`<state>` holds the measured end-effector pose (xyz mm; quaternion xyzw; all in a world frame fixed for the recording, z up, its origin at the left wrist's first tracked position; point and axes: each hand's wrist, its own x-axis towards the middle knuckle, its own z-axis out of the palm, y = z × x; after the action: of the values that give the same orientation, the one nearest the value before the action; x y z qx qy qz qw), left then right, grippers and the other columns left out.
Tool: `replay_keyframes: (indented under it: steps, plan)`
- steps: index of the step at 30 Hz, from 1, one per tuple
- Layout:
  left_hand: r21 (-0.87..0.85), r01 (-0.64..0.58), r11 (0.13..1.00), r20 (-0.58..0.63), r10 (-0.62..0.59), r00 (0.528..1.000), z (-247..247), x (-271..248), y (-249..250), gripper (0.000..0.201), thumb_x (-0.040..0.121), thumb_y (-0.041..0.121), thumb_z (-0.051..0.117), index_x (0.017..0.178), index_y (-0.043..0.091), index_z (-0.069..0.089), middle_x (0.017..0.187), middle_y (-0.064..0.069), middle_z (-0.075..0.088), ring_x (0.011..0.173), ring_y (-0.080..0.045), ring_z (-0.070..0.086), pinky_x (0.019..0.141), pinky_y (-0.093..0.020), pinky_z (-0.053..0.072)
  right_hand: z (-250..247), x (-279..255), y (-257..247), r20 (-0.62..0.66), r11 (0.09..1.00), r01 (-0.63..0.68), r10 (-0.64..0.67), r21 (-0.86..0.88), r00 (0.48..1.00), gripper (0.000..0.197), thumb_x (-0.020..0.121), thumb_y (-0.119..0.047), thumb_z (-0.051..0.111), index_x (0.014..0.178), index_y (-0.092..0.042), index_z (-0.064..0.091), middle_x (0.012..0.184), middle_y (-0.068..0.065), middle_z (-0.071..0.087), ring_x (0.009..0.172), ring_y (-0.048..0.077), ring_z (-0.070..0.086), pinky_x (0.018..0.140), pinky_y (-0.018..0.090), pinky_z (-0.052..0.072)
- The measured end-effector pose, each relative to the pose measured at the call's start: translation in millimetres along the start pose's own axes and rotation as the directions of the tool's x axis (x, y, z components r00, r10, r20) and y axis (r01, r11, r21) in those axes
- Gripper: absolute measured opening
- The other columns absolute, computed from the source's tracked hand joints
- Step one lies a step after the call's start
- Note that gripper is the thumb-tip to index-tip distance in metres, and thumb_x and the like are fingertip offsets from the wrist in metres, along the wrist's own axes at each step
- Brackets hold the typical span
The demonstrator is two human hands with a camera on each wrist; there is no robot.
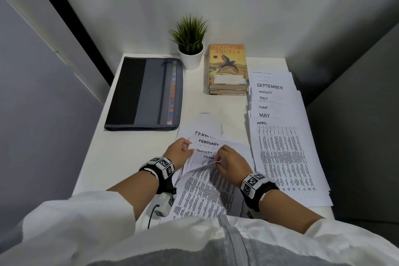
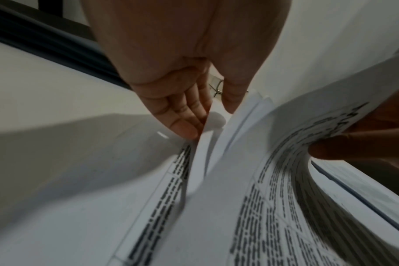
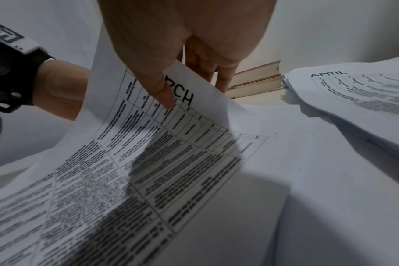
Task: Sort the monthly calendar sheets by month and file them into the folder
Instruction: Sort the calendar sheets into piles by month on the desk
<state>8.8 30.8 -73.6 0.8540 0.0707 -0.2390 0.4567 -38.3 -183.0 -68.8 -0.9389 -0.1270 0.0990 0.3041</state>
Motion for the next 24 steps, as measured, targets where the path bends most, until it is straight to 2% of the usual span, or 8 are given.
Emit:
replay_keyframes:
  steps: [3, 5, 8, 12, 17, 19, 21, 24]
  plan:
    - [-0.044, -0.020, 0.999, -0.004, 0.019, 1.000, -1.6, -1.6, 0.2, 0.017, 0.091, 0.021, 0.065, 0.106, 0.014, 0.061, 0.078, 0.000, 0.054, 0.071, -0.008, 0.054, 0.065, -0.019, 0.040, -1.0, -3.6, -1.0, -0.008, 1.000, 0.012, -0.012, 0.013, 1.000, 0.004, 0.082, -0.010, 0.062, 0.084, -0.014, 0.061, 0.094, 0.001, 0.054, 0.081, 0.022, 0.054, 0.064, 0.038, 0.049]
    - [-0.093, -0.015, 0.996, 0.035, 0.018, 0.999, -2.2, -4.0, 3.8, 0.017, 0.092, 0.031, 0.063, 0.099, 0.015, 0.063, 0.083, 0.005, 0.061, 0.074, -0.008, 0.056, 0.063, -0.020, 0.041, -1.1, -4.4, -1.4, -0.018, 1.000, 0.011, -0.011, 0.015, 1.000, 0.004, 0.083, -0.010, 0.061, 0.085, -0.013, 0.059, 0.095, 0.001, 0.055, 0.085, 0.022, 0.054, 0.067, 0.036, 0.048]
    - [-0.112, 0.008, 0.994, 0.085, 0.001, 0.996, -2.3, -6.9, 7.3, 0.027, 0.089, 0.043, 0.065, 0.082, 0.018, 0.062, 0.074, 0.006, 0.057, 0.066, -0.010, 0.051, 0.064, -0.025, 0.040, -0.4, -4.4, -1.4, -0.019, 1.000, -0.009, 0.009, 0.025, 1.000, 0.004, 0.085, -0.011, 0.059, 0.089, -0.011, 0.058, 0.103, 0.001, 0.055, 0.089, 0.021, 0.055, 0.070, 0.036, 0.050]
    - [-0.045, -0.023, 0.999, 0.102, 0.027, 0.994, -4.0, -8.4, 6.6, 0.044, 0.092, 0.024, 0.063, 0.060, 0.020, 0.034, 0.060, -0.001, 0.030, 0.057, -0.016, 0.030, 0.062, -0.029, 0.025, -0.7, -4.7, -1.5, -0.019, 0.999, -0.025, 0.025, 0.035, 0.999, 0.005, 0.086, -0.014, 0.058, 0.091, -0.012, 0.059, 0.108, 0.001, 0.058, 0.092, 0.022, 0.058, 0.072, 0.037, 0.051]
    - [0.033, 0.022, 0.999, 0.069, -0.024, 0.997, -0.8, -3.7, 9.0, 0.044, 0.094, 0.020, 0.059, 0.058, 0.018, 0.032, 0.057, 0.000, 0.029, 0.053, -0.016, 0.029, 0.056, -0.028, 0.024, -2.3, -7.6, -1.4, -0.029, 1.000, -0.016, 0.017, 0.020, 0.999, 0.007, 0.086, -0.015, 0.058, 0.092, -0.015, 0.060, 0.106, -0.001, 0.060, 0.092, 0.019, 0.058, 0.070, 0.035, 0.052]
    - [0.100, -0.004, 0.995, 0.063, -0.002, 0.998, 2.1, -3.8, 9.7, 0.032, 0.093, 0.020, 0.059, 0.065, 0.014, 0.046, 0.061, -0.001, 0.043, 0.056, -0.017, 0.040, 0.057, -0.027, 0.033, -2.8, -8.8, -2.1, -0.028, 1.000, 0.006, -0.006, 0.009, 1.000, 0.006, 0.084, -0.014, 0.060, 0.090, -0.016, 0.060, 0.102, -0.002, 0.058, 0.088, 0.020, 0.058, 0.065, 0.034, 0.051]
    - [0.108, -0.034, 0.994, 0.087, 0.025, 0.996, 4.4, -4.3, 10.2, 0.014, 0.093, 0.021, 0.060, 0.091, 0.007, 0.061, 0.083, -0.007, 0.065, 0.076, -0.023, 0.061, 0.073, -0.033, 0.050, -3.8, -10.4, -3.0, -0.026, 1.000, 0.025, -0.025, -0.001, 0.999, 0.006, 0.082, -0.014, 0.063, 0.087, -0.017, 0.060, 0.098, -0.002, 0.056, 0.082, 0.020, 0.056, 0.060, 0.034, 0.049]
    - [0.125, -0.025, 0.992, 0.080, 0.015, 0.997, 5.3, -4.9, 10.7, 0.024, 0.091, 0.024, 0.062, 0.106, 0.004, 0.062, 0.104, -0.017, 0.068, 0.097, -0.032, 0.064, 0.089, -0.044, 0.052, -5.4, -14.3, -3.5, -0.038, 0.998, 0.056, -0.056, -0.008, 0.998, 0.008, 0.080, -0.012, 0.065, 0.085, -0.017, 0.060, 0.097, -0.001, 0.056, 0.077, 0.020, 0.054, 0.057, 0.031, 0.046]
